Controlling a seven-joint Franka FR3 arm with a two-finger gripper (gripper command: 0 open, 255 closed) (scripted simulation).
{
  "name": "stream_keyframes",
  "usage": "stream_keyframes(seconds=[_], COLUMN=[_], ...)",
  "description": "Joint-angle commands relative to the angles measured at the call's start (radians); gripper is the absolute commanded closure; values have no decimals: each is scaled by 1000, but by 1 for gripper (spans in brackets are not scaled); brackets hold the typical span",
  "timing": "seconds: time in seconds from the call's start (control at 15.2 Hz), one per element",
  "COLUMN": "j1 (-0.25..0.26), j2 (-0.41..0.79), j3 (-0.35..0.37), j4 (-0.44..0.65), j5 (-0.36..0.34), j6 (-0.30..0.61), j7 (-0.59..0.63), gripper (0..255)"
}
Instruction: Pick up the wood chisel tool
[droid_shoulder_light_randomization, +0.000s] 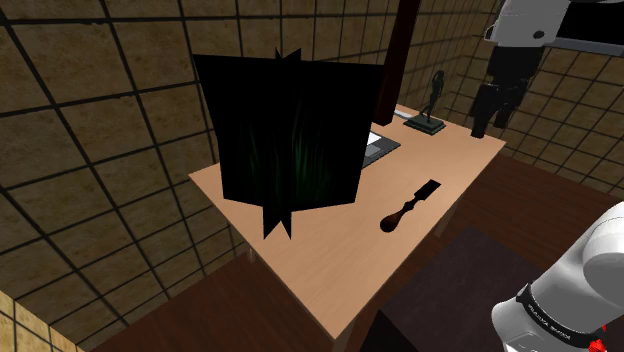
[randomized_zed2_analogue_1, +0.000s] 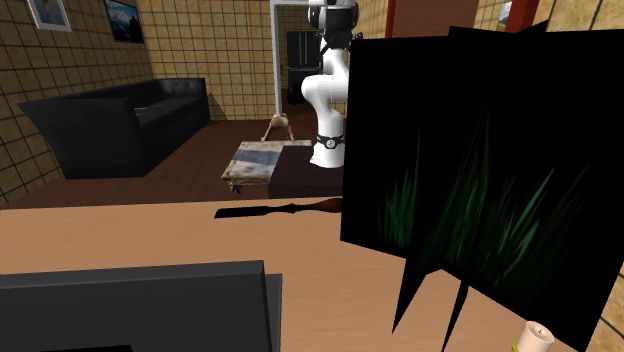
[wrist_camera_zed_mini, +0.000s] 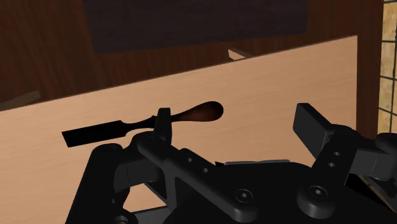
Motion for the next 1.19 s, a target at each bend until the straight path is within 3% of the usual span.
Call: stream_keyframes(seconds=[0.0, 0.53, 1.12], j1=[0, -73, -154], j2=[0, 111, 346], j3=[0, 10, 11], j4=[0, -173, -272], j5=[0, 17, 27], j6=[0, 306, 668], j7=[0, 158, 324], gripper=[0, 0, 0])
